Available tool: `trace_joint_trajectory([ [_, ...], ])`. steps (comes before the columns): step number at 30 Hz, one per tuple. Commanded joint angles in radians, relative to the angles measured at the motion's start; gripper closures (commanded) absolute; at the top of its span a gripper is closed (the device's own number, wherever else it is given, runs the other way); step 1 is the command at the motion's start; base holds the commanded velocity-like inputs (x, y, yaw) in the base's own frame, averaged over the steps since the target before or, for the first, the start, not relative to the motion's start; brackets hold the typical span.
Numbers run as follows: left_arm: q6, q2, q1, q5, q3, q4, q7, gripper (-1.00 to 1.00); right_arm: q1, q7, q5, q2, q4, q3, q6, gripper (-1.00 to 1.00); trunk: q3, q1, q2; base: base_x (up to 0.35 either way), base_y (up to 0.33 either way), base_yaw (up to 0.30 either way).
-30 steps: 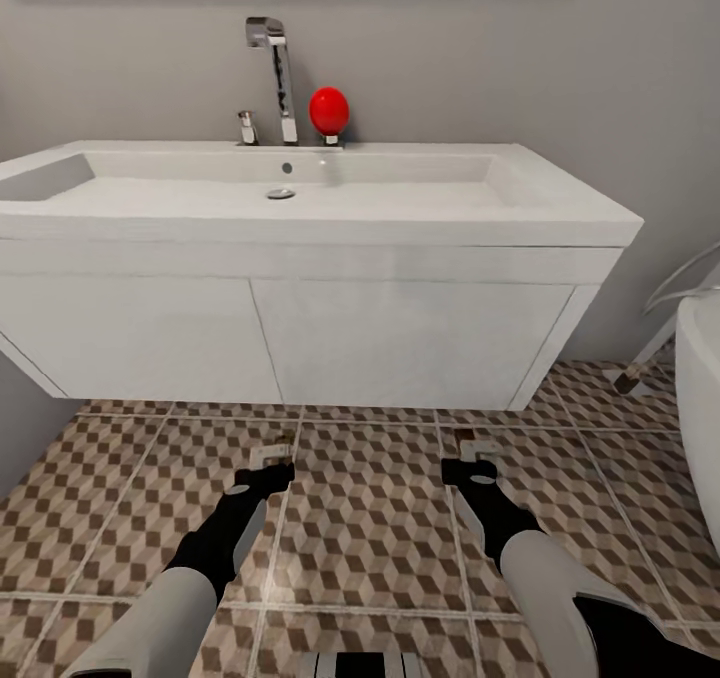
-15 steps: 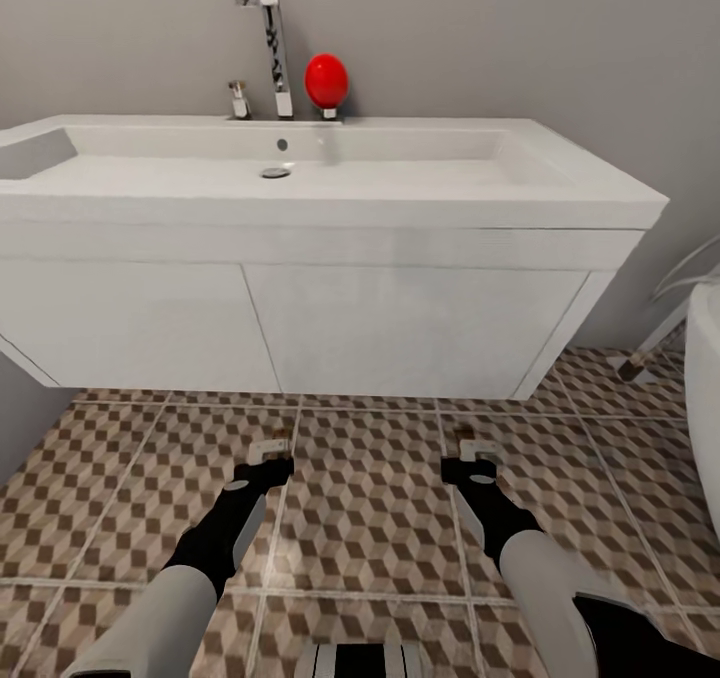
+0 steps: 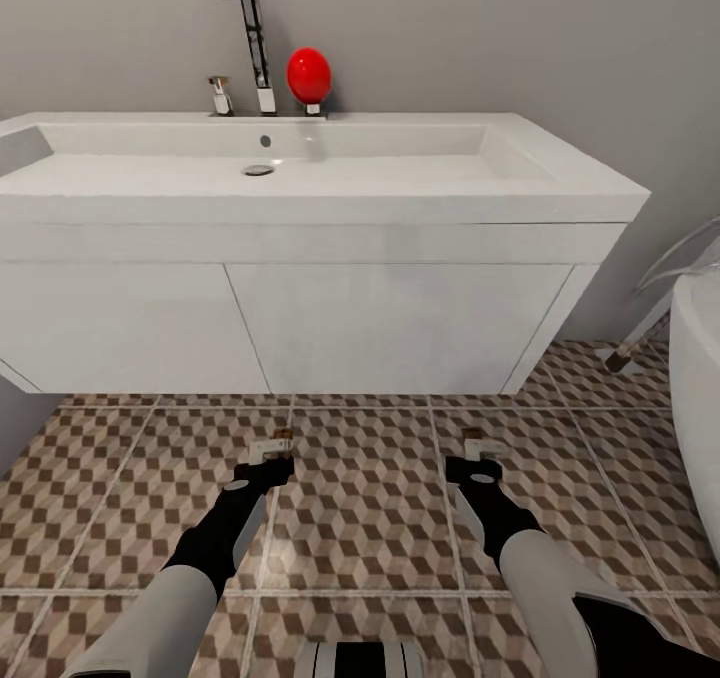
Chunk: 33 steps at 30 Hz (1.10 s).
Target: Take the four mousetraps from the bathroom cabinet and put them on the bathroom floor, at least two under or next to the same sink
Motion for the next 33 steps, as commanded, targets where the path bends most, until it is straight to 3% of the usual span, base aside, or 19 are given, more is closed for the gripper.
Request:
trace_joint_trajectory([
  [1,0.007,-0.001,0.000,-0.002,0.003,-0.002,0.003,1.00,0.000,0.001,0.009,0.001,-0.002,-0.004,0.005,1.00,-0.001,0.000,0.000,0.000,0.000,-0.004],
  [15,0.011,-0.002,0.000,-0.003,0.003,-0.005,0.005,1.00,0.000,0.010,0.015,0.001,-0.002,0.000,0.006,1.00,-0.047,0.005,-0.003,0.000,0.000,0.000],
  [20,0.017,-0.002,0.000,-0.006,-0.001,0.004,0.032,1.00,0.000,0.010,0.015,0.001,-0.001,0.002,0.013,1.00,-0.066,0.007,-0.004,0.000,0.000,0.000],
  [27,0.017,-0.001,0.000,-0.023,-0.087,-0.002,0.052,1.00,0.000,0.010,0.015,0.001,0.000,0.003,0.007,1.00,-0.094,0.011,-0.006,0.000,0.000,0.000],
  [33,0.016,-0.001,0.000,-0.027,-0.099,-0.006,0.053,1.00,0.000,0.010,0.015,0.001,0.000,0.003,0.005,1.00,-0.117,0.013,-0.007,0.000,0.000,0.000],
])
